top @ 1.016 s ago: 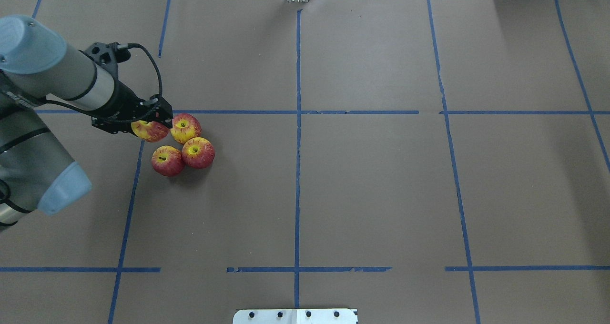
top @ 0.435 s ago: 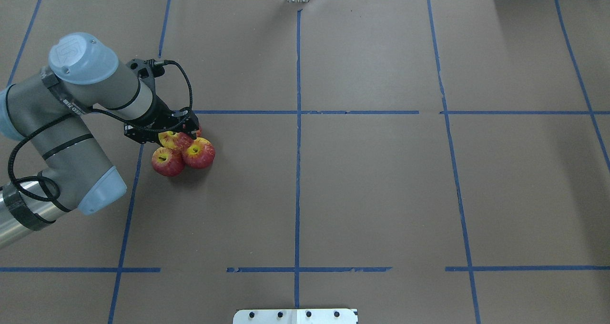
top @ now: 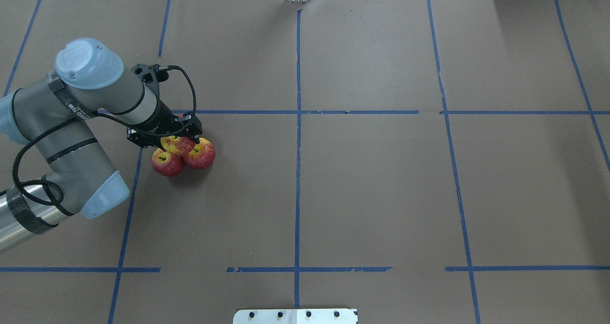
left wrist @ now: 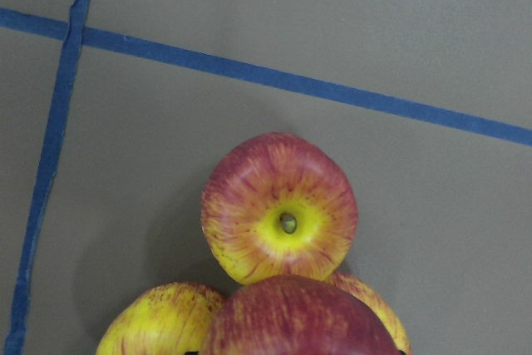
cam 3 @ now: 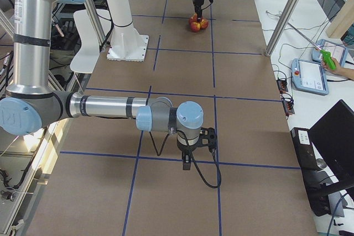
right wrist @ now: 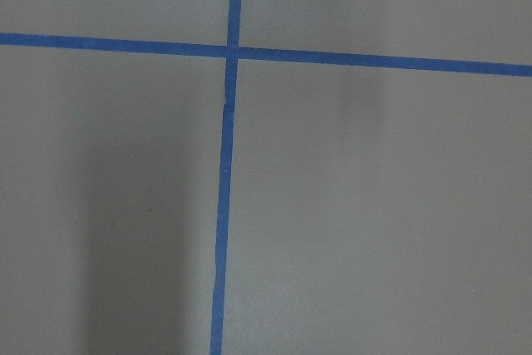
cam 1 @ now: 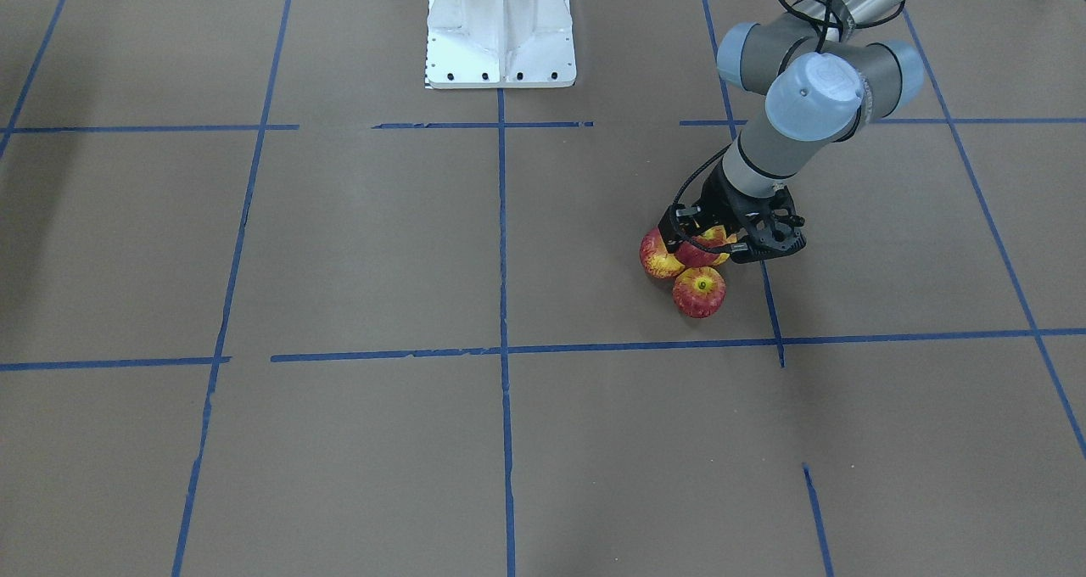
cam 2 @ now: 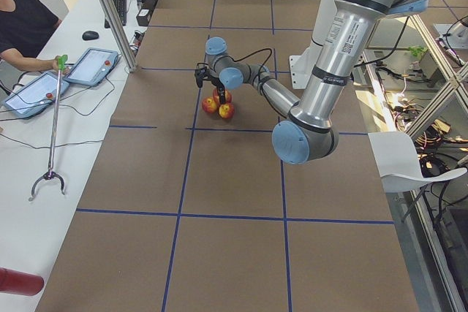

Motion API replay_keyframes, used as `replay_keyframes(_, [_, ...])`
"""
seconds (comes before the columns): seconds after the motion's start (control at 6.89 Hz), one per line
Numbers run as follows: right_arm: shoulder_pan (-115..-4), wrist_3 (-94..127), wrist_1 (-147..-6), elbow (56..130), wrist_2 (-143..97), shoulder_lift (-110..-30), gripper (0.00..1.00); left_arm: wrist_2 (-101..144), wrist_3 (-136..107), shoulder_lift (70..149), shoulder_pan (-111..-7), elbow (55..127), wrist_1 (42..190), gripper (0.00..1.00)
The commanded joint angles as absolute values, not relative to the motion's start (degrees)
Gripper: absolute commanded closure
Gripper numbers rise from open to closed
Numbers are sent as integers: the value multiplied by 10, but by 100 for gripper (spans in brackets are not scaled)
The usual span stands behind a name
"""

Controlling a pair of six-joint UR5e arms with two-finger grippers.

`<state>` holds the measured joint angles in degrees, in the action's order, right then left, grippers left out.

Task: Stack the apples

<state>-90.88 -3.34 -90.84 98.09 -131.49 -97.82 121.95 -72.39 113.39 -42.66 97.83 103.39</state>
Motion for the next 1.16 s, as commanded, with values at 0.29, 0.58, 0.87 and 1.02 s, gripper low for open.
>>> replay_keyframes(0.29, [-909, -33, -909, 981, -1315, -978, 0, 1220, -709, 1105, -473, 1047, 1026, 0])
replay_keyframes(0.58, [-909, -33, -908, 981, -1315, -978, 0, 1225, -573, 1024, -576, 1105, 1025, 0])
replay_keyframes(0.87, [-909, -33, -909, 981, -1315, -978, 0, 1228, -381, 908, -651, 1122, 1032, 0])
replay_keyframes(1.02, [-909, -33, -908, 981, -1315, -978, 0, 1267, -267, 867, -701, 1099, 1032, 0])
